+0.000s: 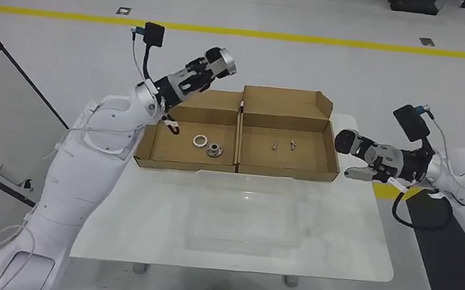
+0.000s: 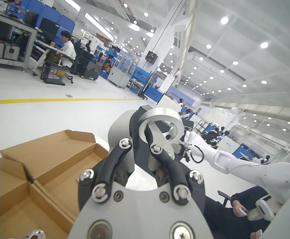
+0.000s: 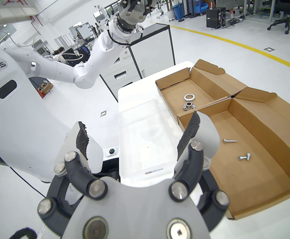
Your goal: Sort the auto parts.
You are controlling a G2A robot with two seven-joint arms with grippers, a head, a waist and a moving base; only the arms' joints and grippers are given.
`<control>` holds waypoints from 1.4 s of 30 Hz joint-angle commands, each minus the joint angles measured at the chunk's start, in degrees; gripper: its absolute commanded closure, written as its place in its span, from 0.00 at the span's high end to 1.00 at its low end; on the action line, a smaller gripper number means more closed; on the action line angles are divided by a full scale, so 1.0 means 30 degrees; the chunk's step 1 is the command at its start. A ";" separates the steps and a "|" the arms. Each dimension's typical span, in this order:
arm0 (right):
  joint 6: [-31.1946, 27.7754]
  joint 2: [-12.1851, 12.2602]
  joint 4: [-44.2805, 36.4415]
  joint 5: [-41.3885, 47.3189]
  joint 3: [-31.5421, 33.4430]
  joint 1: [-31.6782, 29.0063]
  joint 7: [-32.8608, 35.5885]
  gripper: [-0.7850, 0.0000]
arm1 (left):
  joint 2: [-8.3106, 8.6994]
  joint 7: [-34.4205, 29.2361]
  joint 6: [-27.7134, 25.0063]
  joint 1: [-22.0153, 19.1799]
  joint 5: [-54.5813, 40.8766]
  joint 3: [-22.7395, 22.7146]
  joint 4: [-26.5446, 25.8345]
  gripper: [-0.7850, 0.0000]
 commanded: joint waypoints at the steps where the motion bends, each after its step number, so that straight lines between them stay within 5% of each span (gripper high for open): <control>1: 0.0000 0.0000 -0.0001 0.0000 0.0000 0.0000 0.0000 1.00 | 0.0021 -0.0166 0.0394 -0.0006 0.1035 0.0059 -0.0075 0.00; 16: 0.0000 0.0000 -0.0001 0.0000 0.0000 0.0000 0.0000 1.00 | 0.0137 -0.0906 0.2095 0.0103 0.4847 -0.0029 -0.0287 0.00; 35: 0.0000 0.0000 -0.0001 0.0000 0.0000 0.0000 0.0000 1.00 | 0.0526 -0.6450 0.4653 0.0056 1.0287 0.0304 -0.0500 0.00; 42: 0.0000 0.0000 -0.0001 0.0000 0.0000 0.0000 0.0000 1.00 | 0.0526 -0.6447 0.4676 0.0116 1.0316 0.0334 -0.0436 0.00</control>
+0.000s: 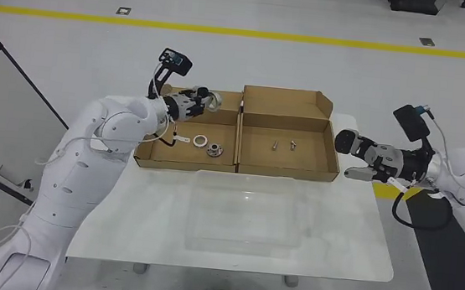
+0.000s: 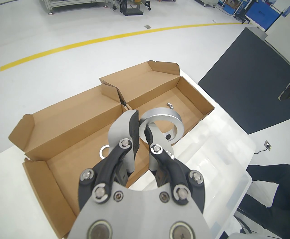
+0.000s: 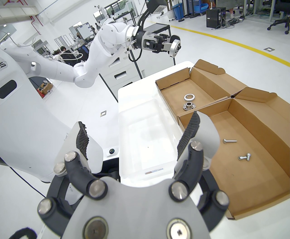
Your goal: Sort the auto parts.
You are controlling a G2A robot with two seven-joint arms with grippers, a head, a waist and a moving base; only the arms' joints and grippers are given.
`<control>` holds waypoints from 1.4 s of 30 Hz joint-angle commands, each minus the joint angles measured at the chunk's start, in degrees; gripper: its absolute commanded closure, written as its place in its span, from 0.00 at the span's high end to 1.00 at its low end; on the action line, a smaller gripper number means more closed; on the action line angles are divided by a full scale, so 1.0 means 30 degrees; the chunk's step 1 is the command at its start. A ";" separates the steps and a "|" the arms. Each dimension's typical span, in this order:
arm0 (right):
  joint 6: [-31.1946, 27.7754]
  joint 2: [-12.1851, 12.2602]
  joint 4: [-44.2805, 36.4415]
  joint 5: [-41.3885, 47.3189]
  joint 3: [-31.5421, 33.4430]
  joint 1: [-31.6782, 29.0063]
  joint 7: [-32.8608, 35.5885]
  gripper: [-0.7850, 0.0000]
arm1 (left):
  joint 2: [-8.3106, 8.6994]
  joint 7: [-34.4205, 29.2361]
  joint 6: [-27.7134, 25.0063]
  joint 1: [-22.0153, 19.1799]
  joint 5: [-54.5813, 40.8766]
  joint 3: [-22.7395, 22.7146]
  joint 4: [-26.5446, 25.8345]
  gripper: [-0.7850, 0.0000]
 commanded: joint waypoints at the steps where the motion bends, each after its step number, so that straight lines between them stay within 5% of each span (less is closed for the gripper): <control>1: 0.0000 0.0000 -0.0001 0.0000 0.0000 0.0000 0.0000 1.00 | 0.0006 -0.0104 0.0261 0.0111 0.0361 0.0105 0.0290 0.00; 8: 0.0000 0.0000 -0.0001 0.0000 0.0000 0.0000 0.0000 1.00 | -0.0396 -0.4296 0.2817 -0.1982 0.4153 0.3001 0.2789 0.00; 21: 0.0000 0.0000 -0.0001 0.0000 0.0000 0.0000 0.0000 1.00 | -0.2336 -0.5879 0.4721 -0.6367 0.4915 0.7388 1.1210 0.00; 31: 0.0000 0.0000 -0.0001 0.0000 0.0000 0.0000 0.0000 1.00 | -0.3360 -0.5096 0.4772 -0.7716 0.3451 0.8015 1.6140 0.00; 42: 0.0000 0.0000 -0.0001 0.0000 0.0000 0.0000 0.0000 1.00 | -0.3949 -0.4801 0.4238 -0.8590 0.3733 0.8410 1.9382 0.00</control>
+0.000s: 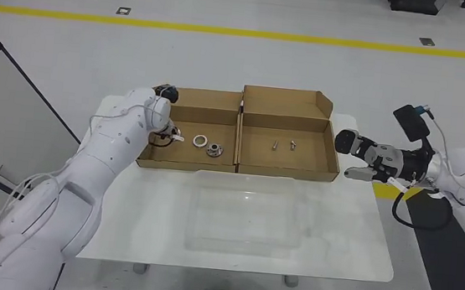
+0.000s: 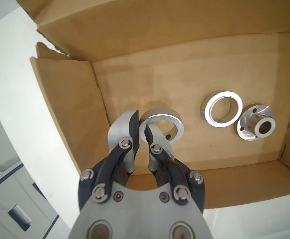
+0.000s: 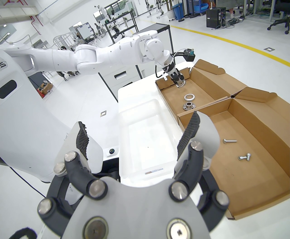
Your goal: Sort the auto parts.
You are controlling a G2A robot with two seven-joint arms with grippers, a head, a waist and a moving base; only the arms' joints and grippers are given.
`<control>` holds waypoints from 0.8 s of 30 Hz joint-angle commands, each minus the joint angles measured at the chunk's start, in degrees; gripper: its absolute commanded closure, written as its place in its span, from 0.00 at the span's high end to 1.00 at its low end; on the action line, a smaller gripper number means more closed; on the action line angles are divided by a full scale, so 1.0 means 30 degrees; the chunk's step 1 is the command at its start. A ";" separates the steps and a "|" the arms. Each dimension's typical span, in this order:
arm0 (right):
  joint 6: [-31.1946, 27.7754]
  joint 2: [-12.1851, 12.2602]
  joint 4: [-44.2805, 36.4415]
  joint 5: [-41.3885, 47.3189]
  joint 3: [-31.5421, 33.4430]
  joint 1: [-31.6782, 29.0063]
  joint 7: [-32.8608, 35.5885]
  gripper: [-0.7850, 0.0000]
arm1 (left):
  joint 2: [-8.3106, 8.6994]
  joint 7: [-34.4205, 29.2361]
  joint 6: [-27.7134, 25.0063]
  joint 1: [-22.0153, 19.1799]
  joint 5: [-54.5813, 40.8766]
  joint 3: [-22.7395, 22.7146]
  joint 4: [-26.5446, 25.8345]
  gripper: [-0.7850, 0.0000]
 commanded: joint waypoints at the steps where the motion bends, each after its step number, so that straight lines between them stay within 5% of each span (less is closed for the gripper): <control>1: 0.0000 0.0000 -0.0001 0.0000 0.0000 0.0000 0.0000 1.00 | -0.0098 -0.0149 -0.0156 -0.0103 0.0147 0.0135 0.0451 0.00; 12: 0.0000 0.0000 -0.0001 0.0000 0.0000 0.0000 0.0000 1.00 | -0.0851 -0.0705 -0.0984 -0.0288 0.0183 0.0830 0.1920 0.02; 16: 0.0000 0.0000 -0.0001 0.0000 0.0000 0.0000 0.0000 1.00 | -0.1094 -0.0576 -0.1072 -0.0491 0.0052 0.0883 0.2326 0.86; 17: 0.0000 0.0000 -0.0001 0.0000 0.0000 0.0000 0.0000 1.00 | -0.1142 -0.0538 -0.1076 -0.0547 0.0077 0.0900 0.2417 1.00; 24: 0.0000 0.0000 -0.0001 0.0000 0.0000 0.0000 0.0000 1.00 | -0.1262 -0.0436 -0.1160 -0.0986 0.0016 0.0664 0.2664 1.00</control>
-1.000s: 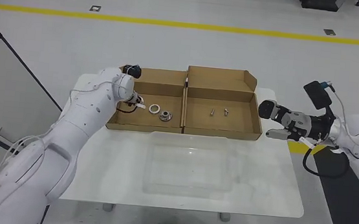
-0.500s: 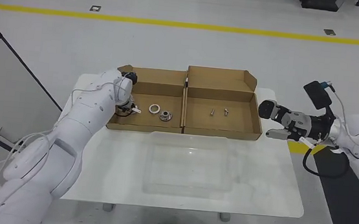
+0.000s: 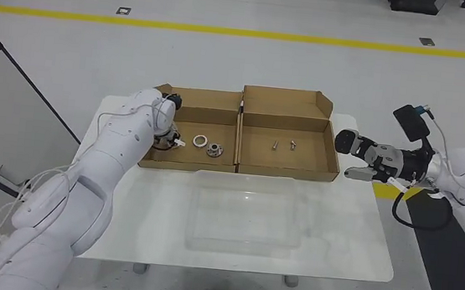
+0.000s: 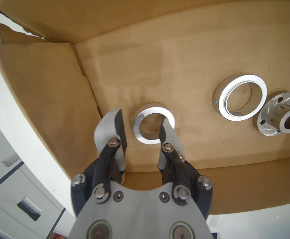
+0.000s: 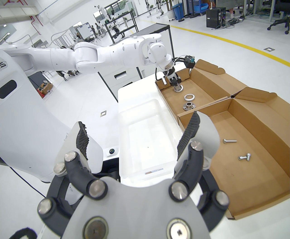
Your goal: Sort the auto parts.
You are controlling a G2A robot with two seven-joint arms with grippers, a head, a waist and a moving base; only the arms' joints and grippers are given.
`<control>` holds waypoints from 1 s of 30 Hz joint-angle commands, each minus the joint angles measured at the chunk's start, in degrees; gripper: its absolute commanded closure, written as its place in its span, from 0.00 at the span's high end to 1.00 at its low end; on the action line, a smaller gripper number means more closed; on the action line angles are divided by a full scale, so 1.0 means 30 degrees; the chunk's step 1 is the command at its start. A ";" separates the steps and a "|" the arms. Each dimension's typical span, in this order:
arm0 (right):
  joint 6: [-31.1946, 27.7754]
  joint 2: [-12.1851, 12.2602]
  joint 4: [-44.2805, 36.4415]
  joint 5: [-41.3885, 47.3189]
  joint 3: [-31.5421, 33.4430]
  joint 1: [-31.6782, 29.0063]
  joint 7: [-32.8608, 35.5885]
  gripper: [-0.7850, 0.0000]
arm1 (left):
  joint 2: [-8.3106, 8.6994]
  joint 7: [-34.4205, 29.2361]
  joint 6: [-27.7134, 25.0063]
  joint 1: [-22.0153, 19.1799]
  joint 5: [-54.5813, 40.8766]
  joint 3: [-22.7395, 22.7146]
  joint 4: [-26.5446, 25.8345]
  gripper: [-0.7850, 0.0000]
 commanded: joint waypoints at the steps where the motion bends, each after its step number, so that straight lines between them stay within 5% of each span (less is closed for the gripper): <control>1: 0.0000 0.0000 -0.0001 0.0000 0.0000 0.0000 0.0000 1.00 | 0.0025 0.0046 -0.0013 -0.0118 0.0004 -0.0123 -0.0046 1.00; 8: 0.0000 0.0000 -0.0001 0.0000 0.0000 0.0000 0.0000 1.00 | 0.0517 0.0946 -0.0336 -0.0246 -0.0216 -0.1265 -0.2304 1.00; 13: 0.0000 0.0000 -0.0001 0.0000 0.0000 0.0000 0.0000 1.00 | 0.1425 0.0694 -0.1214 0.0906 -0.1580 -0.3364 -0.6343 1.00; 23: 0.0000 0.0000 -0.0001 0.0000 0.0000 0.0000 0.0000 1.00 | 0.3704 -0.0751 -0.5096 0.7757 -0.5443 -1.0109 -1.9008 1.00; 30: 0.0000 0.0000 -0.0001 0.0000 0.0000 0.0000 0.0000 1.00 | 0.4450 -0.1977 -0.7743 1.1072 -1.0536 -1.3718 -2.3423 1.00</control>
